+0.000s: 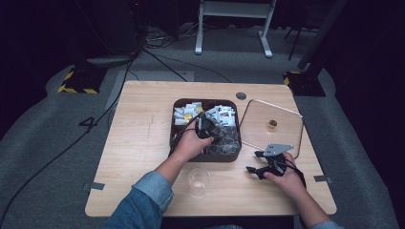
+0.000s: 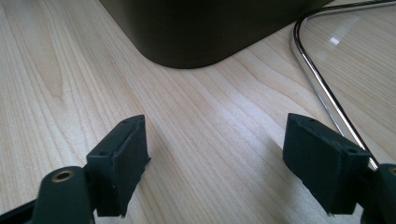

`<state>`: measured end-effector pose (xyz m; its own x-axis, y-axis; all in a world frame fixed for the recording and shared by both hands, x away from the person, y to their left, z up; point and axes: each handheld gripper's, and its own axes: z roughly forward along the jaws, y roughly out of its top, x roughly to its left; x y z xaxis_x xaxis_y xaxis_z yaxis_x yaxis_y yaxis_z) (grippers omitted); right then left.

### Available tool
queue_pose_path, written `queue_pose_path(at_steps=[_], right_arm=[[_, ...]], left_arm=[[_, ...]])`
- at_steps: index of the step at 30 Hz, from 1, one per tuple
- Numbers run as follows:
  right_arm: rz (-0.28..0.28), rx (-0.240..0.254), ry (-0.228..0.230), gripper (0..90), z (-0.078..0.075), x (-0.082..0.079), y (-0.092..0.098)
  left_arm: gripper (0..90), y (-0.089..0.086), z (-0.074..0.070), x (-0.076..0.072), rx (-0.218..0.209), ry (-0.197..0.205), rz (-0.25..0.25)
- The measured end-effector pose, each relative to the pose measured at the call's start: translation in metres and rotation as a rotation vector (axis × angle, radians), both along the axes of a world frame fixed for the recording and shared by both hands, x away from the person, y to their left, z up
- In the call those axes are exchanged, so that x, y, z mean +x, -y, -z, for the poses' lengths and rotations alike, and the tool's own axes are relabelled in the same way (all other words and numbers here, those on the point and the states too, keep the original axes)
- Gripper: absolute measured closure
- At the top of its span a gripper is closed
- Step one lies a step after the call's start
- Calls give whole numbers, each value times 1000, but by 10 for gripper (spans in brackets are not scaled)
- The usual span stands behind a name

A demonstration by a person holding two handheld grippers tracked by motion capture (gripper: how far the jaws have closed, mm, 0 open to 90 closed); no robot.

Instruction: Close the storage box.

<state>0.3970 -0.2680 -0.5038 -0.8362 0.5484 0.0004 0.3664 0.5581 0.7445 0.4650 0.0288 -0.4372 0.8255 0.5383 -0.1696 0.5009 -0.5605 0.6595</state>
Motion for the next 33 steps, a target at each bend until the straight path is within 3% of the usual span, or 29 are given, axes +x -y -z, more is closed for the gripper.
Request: queue_pose_path(at_steps=[7, 14, 18, 30, 33], right_arm=[[0, 0, 0, 220, 0, 0, 0], [0, 0, 0, 220, 0, 0, 0], [0, 0, 0, 220, 0, 0, 0], [0, 0, 0, 221, 0, 0, 0], [0, 0, -1, 221, 0, 0, 0]], left_arm=[[825, -13, -21, -9, -100, 59, 10], [825, -21, -32, -17, -146, 82, 13], [825, -30, -42, -24, -195, 97, 22], [825, -54, -62, -50, -229, 147, 43], [825, -60, -66, -60, -241, 138, 62]])
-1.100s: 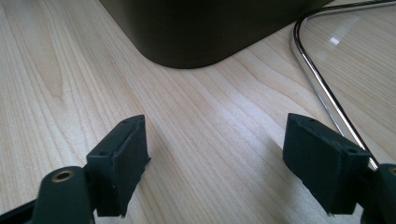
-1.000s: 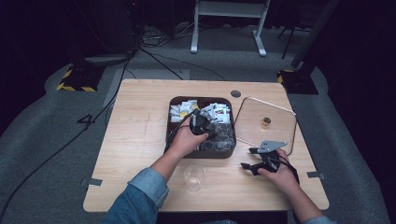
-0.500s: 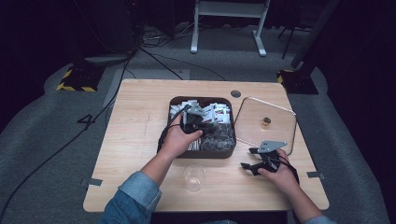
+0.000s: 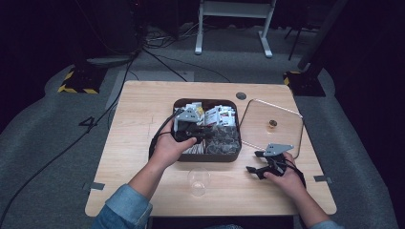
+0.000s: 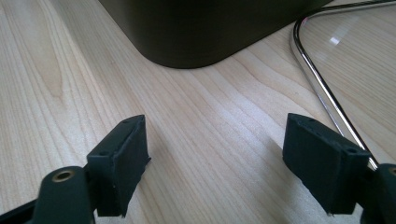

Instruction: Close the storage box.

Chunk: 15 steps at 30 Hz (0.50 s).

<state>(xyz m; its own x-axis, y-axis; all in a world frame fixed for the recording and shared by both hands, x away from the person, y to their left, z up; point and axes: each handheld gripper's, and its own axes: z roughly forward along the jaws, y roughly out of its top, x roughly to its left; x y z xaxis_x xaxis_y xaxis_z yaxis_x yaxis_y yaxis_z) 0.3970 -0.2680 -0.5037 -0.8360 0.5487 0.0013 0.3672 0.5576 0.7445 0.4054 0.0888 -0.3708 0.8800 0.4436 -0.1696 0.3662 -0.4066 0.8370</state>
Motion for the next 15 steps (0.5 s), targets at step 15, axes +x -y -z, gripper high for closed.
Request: queue_pose_path(at_steps=[15], right_arm=[[1, -1, 2, 222, 0, 0, 0]], left_arm=[[825, -18, -4, -37, -16, 20, 40]])
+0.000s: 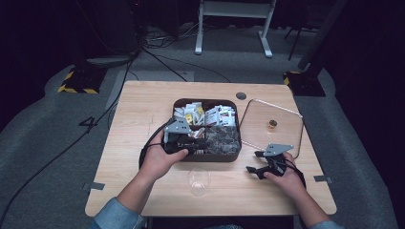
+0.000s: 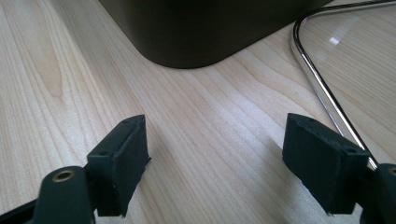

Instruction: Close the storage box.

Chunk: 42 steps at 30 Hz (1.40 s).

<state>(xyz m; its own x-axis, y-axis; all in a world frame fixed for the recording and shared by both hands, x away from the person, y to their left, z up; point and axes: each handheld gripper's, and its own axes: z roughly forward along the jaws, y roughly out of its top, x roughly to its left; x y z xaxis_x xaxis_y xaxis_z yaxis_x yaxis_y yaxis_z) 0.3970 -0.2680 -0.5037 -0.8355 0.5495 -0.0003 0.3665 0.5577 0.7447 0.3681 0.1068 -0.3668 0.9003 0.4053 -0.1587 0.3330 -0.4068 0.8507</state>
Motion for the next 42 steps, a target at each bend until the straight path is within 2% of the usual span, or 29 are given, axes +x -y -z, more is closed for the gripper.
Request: queue_pose_path(at_steps=[4, 14, 19, 24, 30, 36, 37, 42], right_arm=[[0, 0, 0, 223, 0, 0, 0], [0, 0, 0, 222, 0, 0, 0], [0, 0, 0, 223, 0, 0, 0], [0, 0, 0, 222, 0, 0, 0], [0, 0, 0, 223, 0, 0, 0], [0, 0, 0, 223, 0, 0, 0], [0, 0, 0, 223, 0, 0, 0], [0, 0, 0, 223, 0, 0, 0]], left_arm=[[824, -7, 1, -10, -4, 4, 12], [824, -19, 12, -24, 8, -4, -1], [824, -20, 17, -35, 11, -14, 20], [824, -14, 24, -45, 42, -32, 63], [824, -15, 30, -50, 65, -53, 77], [824, -12, 36, -50, 92, -68, 85], [824, -10, 38, -50, 111, -70, 101], [824, -7, 40, -51, 138, -74, 120]])
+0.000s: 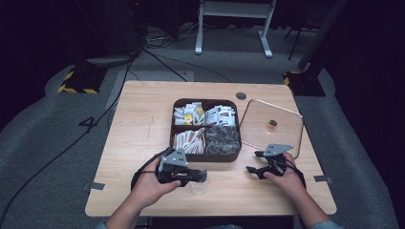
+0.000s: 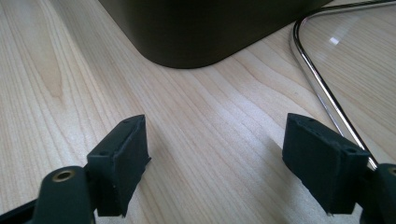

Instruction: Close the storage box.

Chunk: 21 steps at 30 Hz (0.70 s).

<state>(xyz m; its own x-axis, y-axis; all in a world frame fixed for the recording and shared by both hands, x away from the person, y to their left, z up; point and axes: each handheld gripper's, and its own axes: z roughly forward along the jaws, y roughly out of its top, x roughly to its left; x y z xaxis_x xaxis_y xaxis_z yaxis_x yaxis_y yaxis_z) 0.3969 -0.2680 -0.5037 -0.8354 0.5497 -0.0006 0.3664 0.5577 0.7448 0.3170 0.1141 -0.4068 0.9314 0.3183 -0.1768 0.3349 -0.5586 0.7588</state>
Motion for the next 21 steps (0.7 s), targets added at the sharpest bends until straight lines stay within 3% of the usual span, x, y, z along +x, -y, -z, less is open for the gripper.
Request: queue_pose_path(at_steps=[4, 7, 11, 17, 18, 19, 20, 21], right_arm=[[0, 0, 0, 223, 0, 0, 0], [0, 0, 0, 223, 0, 0, 0], [1, 0, 0, 223, 0, 0, 0], [0, 1, 0, 223, 0, 0, 0], [0, 0, 0, 223, 0, 0, 0], [1, 0, -1, 223, 0, 0, 0], [1, 0, -1, 223, 0, 0, 0], [1, 0, 0, 223, 0, 0, 0]], left_arm=[[809, 0, 3, 2, -2, -11, 0], [619, -3, 4, 5, -62, -34, 3], [541, -8, 2, 7, -96, -28, -18], [433, -19, 0, 11, -140, 27, -130], [398, -22, 0, 13, -142, 37, -159], [386, -29, 0, 15, -134, 69, -228], [376, -29, 0, 15, -134, 69, -228], [376, -32, 0, 16, -125, 78, -258]])
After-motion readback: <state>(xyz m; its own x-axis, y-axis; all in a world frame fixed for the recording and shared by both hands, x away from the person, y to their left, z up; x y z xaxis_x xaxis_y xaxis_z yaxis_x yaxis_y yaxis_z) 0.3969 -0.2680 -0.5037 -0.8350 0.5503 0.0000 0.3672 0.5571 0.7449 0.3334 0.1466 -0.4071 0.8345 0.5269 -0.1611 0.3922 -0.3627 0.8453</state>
